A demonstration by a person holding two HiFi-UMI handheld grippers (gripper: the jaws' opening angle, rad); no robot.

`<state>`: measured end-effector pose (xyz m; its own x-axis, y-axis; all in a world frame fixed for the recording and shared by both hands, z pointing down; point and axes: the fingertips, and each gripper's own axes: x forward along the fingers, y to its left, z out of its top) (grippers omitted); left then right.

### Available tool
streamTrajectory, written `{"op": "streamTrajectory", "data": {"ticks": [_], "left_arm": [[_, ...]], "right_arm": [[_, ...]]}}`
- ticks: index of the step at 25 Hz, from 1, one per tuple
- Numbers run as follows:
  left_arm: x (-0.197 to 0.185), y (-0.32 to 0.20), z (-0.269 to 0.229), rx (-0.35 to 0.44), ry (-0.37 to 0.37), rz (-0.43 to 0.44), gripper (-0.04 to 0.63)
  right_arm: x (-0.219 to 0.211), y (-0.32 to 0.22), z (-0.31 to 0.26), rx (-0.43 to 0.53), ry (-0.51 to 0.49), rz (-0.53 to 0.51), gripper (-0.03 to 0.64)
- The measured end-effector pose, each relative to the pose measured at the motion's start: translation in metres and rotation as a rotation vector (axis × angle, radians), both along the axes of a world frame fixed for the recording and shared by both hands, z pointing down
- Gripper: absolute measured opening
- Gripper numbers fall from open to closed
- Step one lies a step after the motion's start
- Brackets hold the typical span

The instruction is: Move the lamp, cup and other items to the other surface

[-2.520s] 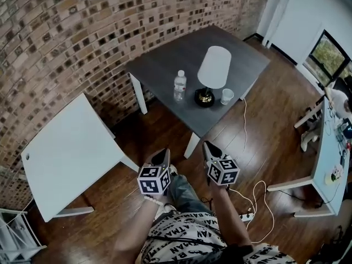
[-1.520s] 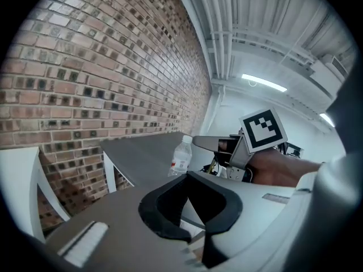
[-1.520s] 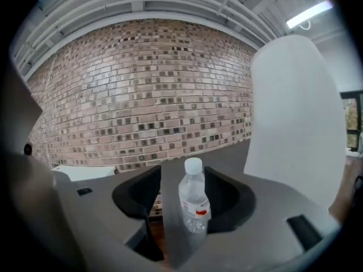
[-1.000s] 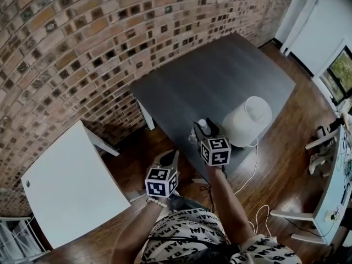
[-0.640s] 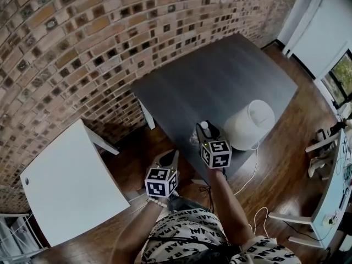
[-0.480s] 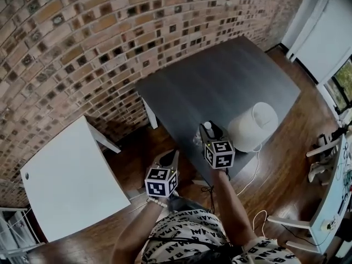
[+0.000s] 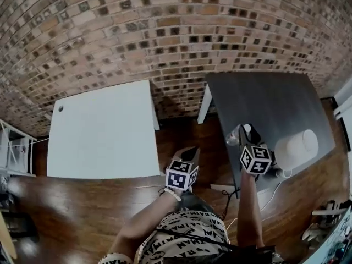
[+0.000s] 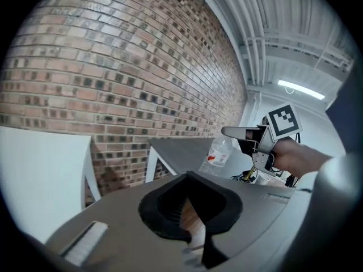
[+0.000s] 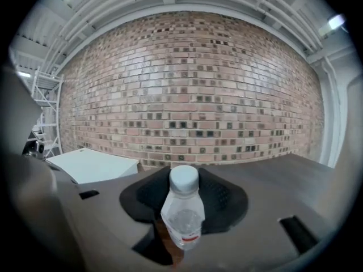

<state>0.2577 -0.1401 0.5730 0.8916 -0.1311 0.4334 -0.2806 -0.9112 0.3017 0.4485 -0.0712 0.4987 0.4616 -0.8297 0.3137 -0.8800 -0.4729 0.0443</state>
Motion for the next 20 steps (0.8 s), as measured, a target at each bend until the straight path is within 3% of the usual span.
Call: {"op": "streamTrajectory", "data": {"ticks": [8, 14, 20], "left_arm": [[-0.157, -0.049, -0.005, 0.001, -0.008, -0.316, 0.0], [-0.274, -0.051, -0.003, 0.002, -0.011, -0.509, 0.0], [-0.376, -0.045, -0.004, 0.001, -0.016, -0.669, 0.0]], "right_arm": [[-0.145, -0.117, -0.008, 0.017, -0.027, -0.338, 0.153], [-0.262, -0.172, -0.011, 0.011, -0.028, -0.558, 0.153], [-0.365, -0.212, -0.011, 0.0, -0.027, -0.714, 0.153]]}}
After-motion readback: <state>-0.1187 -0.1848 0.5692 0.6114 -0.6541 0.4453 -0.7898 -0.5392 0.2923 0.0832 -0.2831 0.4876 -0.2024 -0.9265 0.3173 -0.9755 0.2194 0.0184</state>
